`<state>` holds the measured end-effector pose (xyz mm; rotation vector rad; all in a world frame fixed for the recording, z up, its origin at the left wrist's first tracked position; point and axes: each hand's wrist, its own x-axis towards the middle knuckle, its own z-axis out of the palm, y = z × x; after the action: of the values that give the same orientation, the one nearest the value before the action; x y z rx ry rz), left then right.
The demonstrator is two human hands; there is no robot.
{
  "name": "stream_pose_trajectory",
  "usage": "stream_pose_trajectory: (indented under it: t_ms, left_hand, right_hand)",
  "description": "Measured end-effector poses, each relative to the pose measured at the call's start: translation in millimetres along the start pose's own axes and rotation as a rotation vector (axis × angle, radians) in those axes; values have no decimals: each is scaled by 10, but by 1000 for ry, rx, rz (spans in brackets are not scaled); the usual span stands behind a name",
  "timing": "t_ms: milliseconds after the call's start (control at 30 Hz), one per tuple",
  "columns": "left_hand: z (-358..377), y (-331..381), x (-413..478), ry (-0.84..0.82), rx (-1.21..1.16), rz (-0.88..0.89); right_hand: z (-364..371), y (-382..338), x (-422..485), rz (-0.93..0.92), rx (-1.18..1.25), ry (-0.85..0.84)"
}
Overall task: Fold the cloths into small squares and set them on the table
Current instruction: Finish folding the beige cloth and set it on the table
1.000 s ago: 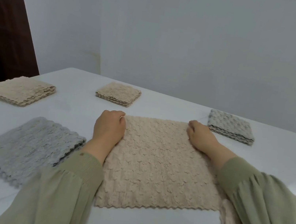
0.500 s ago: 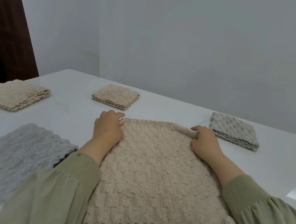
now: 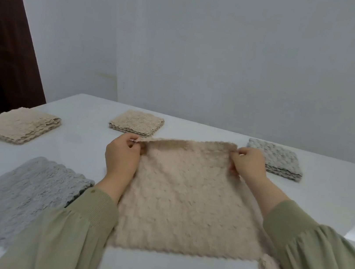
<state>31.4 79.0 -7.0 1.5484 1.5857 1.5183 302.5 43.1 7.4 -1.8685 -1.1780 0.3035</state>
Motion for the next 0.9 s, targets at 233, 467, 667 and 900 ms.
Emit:
stream_pose_trajectory:
  t_ms: [233, 467, 667, 900]
  left_hand:
    - [-264, 159, -258, 40, -221, 40]
    - [-470, 121, -548, -26, -168, -115]
    - [-619, 46, -703, -206, 453, 140]
    - [-638, 37, -782, -413, 593, 367]
  right_hand:
    - [-427, -494, -109, 131, 505, -11]
    - [-460, -220, -630, 241, 352, -46]
    - [-374, 78, -903, -38, -150, -41]
    - [-352, 145, -1000, -283, -302, -112]
